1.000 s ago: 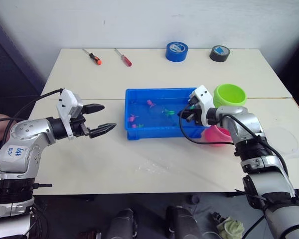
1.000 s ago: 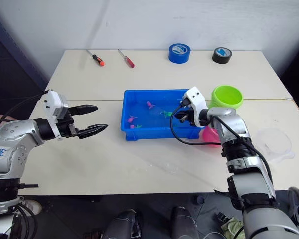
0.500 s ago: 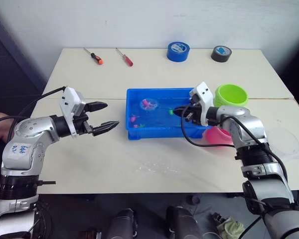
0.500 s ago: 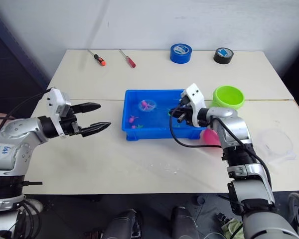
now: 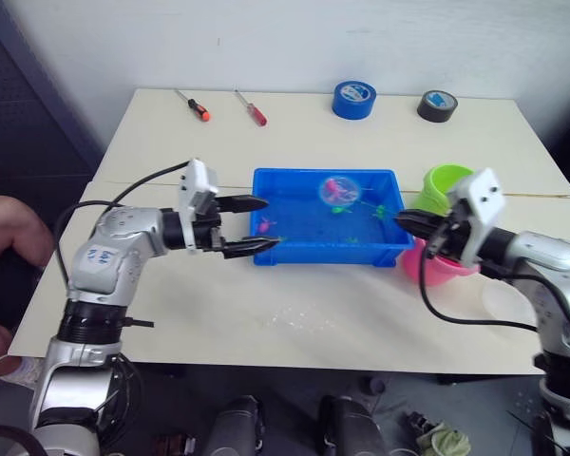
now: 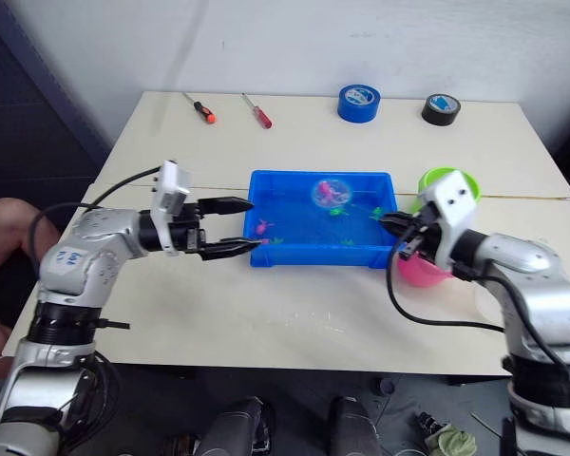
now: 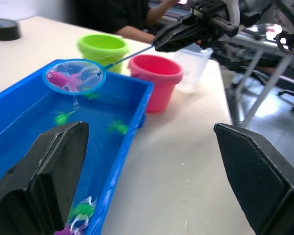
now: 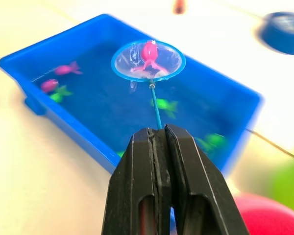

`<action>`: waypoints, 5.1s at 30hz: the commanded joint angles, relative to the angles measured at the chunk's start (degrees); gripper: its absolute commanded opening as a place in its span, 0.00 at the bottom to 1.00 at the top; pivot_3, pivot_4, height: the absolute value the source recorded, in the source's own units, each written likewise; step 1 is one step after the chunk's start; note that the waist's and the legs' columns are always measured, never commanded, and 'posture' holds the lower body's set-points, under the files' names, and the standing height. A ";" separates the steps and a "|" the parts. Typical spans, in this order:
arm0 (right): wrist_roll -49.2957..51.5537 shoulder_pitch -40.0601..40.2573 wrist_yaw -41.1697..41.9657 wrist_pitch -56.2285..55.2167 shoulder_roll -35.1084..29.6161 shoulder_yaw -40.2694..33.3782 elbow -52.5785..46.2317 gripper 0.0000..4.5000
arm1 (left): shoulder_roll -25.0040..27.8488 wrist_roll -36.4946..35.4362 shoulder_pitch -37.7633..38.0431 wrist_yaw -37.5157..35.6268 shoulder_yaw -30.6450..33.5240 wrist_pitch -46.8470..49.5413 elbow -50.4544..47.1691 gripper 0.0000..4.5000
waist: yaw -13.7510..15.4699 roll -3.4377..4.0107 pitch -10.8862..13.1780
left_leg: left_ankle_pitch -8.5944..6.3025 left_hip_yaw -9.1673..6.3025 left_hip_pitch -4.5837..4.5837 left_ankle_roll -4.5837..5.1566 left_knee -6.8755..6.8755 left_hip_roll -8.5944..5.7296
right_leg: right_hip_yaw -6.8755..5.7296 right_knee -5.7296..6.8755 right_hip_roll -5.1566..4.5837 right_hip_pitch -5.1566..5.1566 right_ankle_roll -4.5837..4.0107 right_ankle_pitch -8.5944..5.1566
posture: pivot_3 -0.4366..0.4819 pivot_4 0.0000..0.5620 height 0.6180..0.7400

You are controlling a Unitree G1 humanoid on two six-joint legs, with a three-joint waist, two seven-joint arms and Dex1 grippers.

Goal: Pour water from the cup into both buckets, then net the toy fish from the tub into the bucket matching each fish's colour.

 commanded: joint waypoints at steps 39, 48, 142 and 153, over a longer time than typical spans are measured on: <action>-34.56 39.54 -2.15 -61.00 -12.80 -25.70 1.81 0.00 | -7.76 5.88 -11.74 -6.54 -1.46 -12.60 18.73 0.99 | -0.03 -0.03 0.01 | 0.11 0.21 0.13 0.17 0.03 -0.02 | 0.27 -0.36 0.09 0.25 0.01 0.00 | 0.48 0.27 1.00; -8.01 13.00 0.86 -26.52 -13.77 -4.13 -4.74 0.00 | 3.01 8.83 -2.81 -4.58 1.38 -11.82 14.79 0.99 | -1.30 0.05 0.00 | 0.07 0.16 0.39 0.11 0.02 0.06 | 0.26 -0.04 0.06 0.27 -0.02 0.00 | 0.48 0.27 1.00; -20.97 -24.25 17.18 -36.58 0.93 29.02 41.56 0.00 | 13.26 2.46 11.69 8.53 10.86 -0.54 -7.48 0.99 | -1.64 0.04 0.03 | 0.02 -0.21 0.02 -0.04 0.04 0.00 | -0.10 0.04 -0.01 0.06 0.00 0.01 | 0.48 0.27 1.00; -10.26 -22.65 17.62 -22.16 2.63 22.89 35.66 0.00 | 12.00 1.86 11.06 8.25 10.38 -0.52 -7.22 0.99 | -1.65 0.04 0.03 | 0.02 -0.21 0.02 -0.04 0.04 0.02 | -0.11 0.04 0.00 0.06 0.00 0.01 | 0.48 0.27 1.00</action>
